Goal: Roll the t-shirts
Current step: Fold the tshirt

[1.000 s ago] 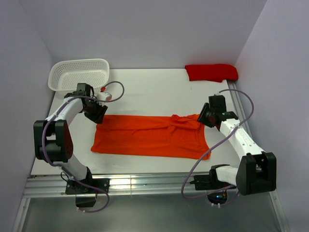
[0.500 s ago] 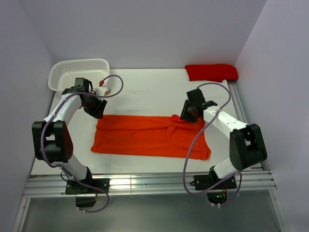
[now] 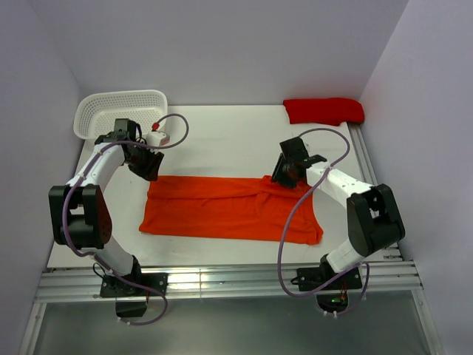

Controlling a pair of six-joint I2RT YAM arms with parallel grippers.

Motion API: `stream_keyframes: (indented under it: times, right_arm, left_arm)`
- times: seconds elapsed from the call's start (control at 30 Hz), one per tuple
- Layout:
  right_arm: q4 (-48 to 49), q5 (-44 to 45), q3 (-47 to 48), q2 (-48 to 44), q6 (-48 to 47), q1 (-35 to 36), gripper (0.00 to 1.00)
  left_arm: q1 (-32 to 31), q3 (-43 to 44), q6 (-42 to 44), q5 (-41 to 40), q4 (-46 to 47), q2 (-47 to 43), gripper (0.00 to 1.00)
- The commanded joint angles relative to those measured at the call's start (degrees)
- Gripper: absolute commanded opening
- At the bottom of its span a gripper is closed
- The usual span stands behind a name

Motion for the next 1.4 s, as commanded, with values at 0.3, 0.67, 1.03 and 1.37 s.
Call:
stream_keyframes:
  times: [0.3,0.67,1.03,1.37]
  right_arm:
    - [-5.0,10.5,9.9,4.2,-2.5,6.1,0.44]
    - [-6.1,10.5,15.0,13.0,-4.7,6.5,0.42]
    - [-5.7,10.8,15.0,13.4,-4.7,8.1,0.39]
    - [-6.2,10.4,17.1,16.0,-5.1,8.4,0.36]
  left_arm:
    - [0.2,2.1,-0.9,1.8,-0.3,-0.5,0.51]
    - [0.2,2.4,-0.9,0.9,-0.6,-0.4,0.51]
    - [0.2,1.8,-1.0,0.8,-0.3,0.1,0.50]
    - [0.2,1.4,-0.7,0.3,-0.3,0.2,0.50]
